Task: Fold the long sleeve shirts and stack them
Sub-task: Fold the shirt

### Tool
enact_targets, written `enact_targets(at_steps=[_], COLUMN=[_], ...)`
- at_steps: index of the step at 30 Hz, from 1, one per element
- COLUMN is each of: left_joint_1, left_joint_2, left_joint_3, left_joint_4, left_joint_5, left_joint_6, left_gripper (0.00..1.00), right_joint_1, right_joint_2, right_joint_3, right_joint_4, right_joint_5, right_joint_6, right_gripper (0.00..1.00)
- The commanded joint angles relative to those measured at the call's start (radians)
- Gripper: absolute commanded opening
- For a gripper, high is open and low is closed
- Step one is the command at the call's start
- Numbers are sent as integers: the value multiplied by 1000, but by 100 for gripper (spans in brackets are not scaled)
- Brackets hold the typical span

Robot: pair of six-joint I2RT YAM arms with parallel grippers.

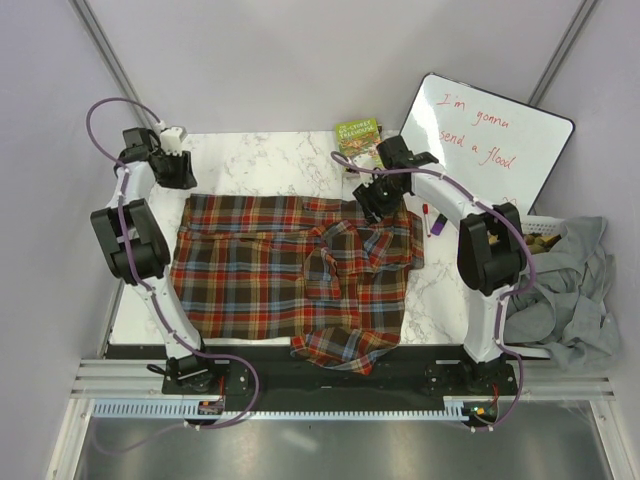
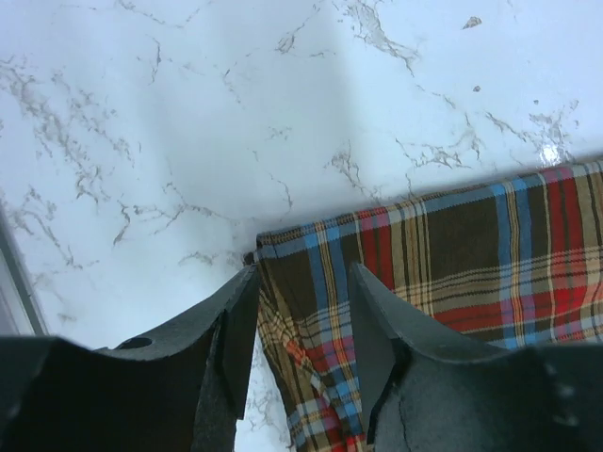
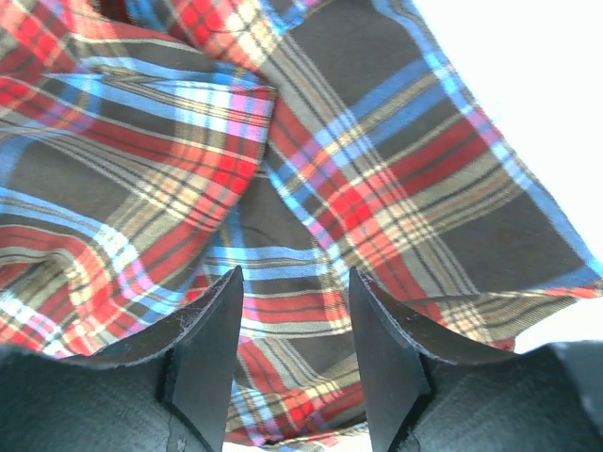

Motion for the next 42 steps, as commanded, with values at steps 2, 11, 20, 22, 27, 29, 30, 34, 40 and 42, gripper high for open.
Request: enact_targets(at_steps=[2,11,20,22,27,29,30,34,40,42], left_joint_1=[-6,-6,-7,-9,-7,-9,-7,2,10,10], left_joint_2=[88,132,170,181,200,203,200,184,161,166], left_joint_3=[57,70,106,119,145,148,149,152,149,148], left_joint_4=[12,14,12,9,3,2,0,9,34,38], left_joint_5=[-23,-68,-32,-34,-35,-35,-37,-72,-146,-169], left_joint_6=[-52,-38,-66,-72,-84,-89,-89,-87,-63,-66], left_gripper=[49,48,45,43,33,22,17,2,2,2], right_joint_1=[-26,-33,-35,-35,-37,-38,-40,-50,-63,-64], right_joint_2=[51,110,133,137,139,143,145,162,183,186], right_joint_3=[47,20,18,20,17,11,9,6,-5,-9], right_joint_4=[-9,29,38,40,38,40,41,41,41,43], right_joint_5=[81,141,150,154,162,173,177,205,224,224], right_joint_6=[-27,-49,-56,-58,-63,-64,-66,-72,-75,-75], right_gripper=[55,54,54,54,54,54,54,54,54,54])
